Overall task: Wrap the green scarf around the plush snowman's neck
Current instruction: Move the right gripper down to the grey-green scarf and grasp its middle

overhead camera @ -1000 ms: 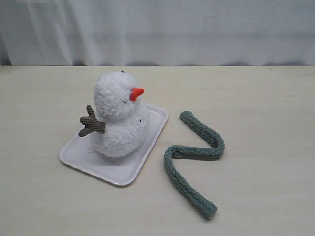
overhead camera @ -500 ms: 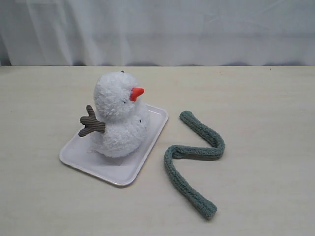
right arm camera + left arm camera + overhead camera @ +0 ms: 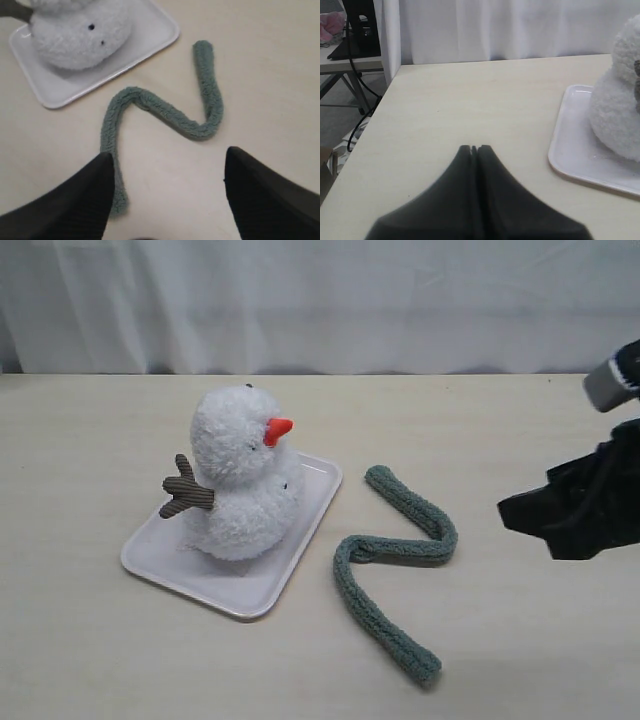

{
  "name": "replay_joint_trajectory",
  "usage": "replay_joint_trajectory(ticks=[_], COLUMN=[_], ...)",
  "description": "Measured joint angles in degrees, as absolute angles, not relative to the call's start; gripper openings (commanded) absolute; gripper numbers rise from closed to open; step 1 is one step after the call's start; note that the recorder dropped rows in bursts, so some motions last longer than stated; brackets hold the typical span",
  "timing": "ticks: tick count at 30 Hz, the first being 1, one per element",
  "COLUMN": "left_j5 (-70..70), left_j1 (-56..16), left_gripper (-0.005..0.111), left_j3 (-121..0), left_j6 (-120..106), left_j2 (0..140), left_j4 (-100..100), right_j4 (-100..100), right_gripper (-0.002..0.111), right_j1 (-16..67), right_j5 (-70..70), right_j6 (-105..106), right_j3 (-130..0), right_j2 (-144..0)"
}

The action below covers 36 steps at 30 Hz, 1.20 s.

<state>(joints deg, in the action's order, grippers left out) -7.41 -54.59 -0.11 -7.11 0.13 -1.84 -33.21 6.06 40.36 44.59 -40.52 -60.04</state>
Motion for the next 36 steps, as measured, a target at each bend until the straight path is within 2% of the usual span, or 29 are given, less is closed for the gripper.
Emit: replay_joint_trajectory(ticks=[2, 5, 10, 14, 23, 36], left_j5=[-7.4, -7.4, -7.4, -7.4, -7.4, -7.4], left_j1=[-54.6, -54.6, -54.6, -54.6, -54.6, -54.6], left_gripper=[0.0, 0.0, 0.0, 0.0, 0.0, 0.0], left_j3=[-0.1, -0.1, -0.1, -0.1, -0.1, -0.1], left_j6=[-7.1, -7.1, -7.1, -7.1, -7.1, -7.1], left_j2=[0.1, 0.1, 0.1, 0.1, 0.1, 0.1], left_j4=[-1.8, -1.8, -1.8, -1.8, -1.8, -1.8], right_j4=[-36.9, -34.4, -11.7, -3.2, 2.7, 5.2], right_gripper=[0.061, 0.061, 0.061, 0.061, 0.061, 0.061], right_j1=[6.4, 12.3, 23.7, 26.1, 26.1, 24.5], right_j5=[39.5, 35.4, 31.2, 26.3, 16.7, 14.9], right_j6=[51.3, 55.4, 51.3, 51.5, 50.3, 50.3], right_j3=[-41.2, -45.2, -56.0, -56.7, -56.8, -56.8], right_j2=[-65.6, -77.9, -95.4, -104.1, -109.4, -110.6])
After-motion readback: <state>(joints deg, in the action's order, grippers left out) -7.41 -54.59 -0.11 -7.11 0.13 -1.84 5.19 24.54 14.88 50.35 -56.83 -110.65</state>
